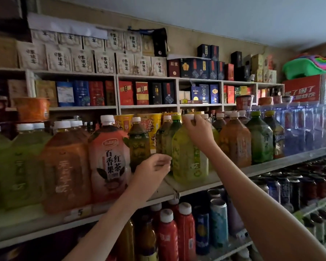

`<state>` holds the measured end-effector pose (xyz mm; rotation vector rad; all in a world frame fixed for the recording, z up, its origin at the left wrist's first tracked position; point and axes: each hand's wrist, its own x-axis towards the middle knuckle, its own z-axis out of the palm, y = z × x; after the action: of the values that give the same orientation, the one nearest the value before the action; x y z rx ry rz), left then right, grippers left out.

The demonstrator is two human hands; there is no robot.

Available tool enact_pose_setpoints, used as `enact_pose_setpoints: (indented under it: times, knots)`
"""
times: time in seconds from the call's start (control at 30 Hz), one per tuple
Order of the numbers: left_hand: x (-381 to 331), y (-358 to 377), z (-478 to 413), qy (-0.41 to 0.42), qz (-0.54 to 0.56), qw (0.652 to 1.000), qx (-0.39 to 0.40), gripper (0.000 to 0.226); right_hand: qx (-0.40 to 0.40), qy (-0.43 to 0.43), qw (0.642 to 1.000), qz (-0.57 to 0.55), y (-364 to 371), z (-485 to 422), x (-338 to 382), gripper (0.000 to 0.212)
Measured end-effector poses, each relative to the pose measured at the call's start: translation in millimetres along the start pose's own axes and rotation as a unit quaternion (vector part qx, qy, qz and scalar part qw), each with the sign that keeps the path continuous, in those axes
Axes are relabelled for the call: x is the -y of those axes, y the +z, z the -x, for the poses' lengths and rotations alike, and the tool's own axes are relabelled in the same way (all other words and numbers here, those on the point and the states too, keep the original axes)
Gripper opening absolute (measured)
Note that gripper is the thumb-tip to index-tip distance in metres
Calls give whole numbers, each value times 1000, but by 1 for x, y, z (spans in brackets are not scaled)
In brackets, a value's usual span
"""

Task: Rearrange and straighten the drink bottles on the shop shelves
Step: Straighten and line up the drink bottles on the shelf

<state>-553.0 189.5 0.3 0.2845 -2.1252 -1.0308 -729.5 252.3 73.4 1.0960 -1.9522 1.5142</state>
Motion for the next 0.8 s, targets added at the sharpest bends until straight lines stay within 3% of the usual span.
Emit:
enact_pose_setpoints:
  times: [0.27, 0.47, 0.57, 0.67, 0.8]
  knots:
    - [-18, -8, 20, 90, -38, 994, -38, 22, -139, -105, 982, -71, -26, 43, 16, 30]
    - [-50, -11, 29, 185, -57, 979, -58, 76, -206, -219, 950, -81, -52, 67, 95, 26]
    - [-60, -28, 33, 203, -32, 974, -96, 91, -187, -193, 956, -121, -56, 77, 126, 25]
    - [-60, -58, 50, 189, -21, 977, -97, 79, -116, -158, 960, -199, -48, 90, 157, 32]
    - [-39, -109, 77, 159, 25, 985, -67, 69, -22, -170, 974, -151, -19, 107, 201, 33]
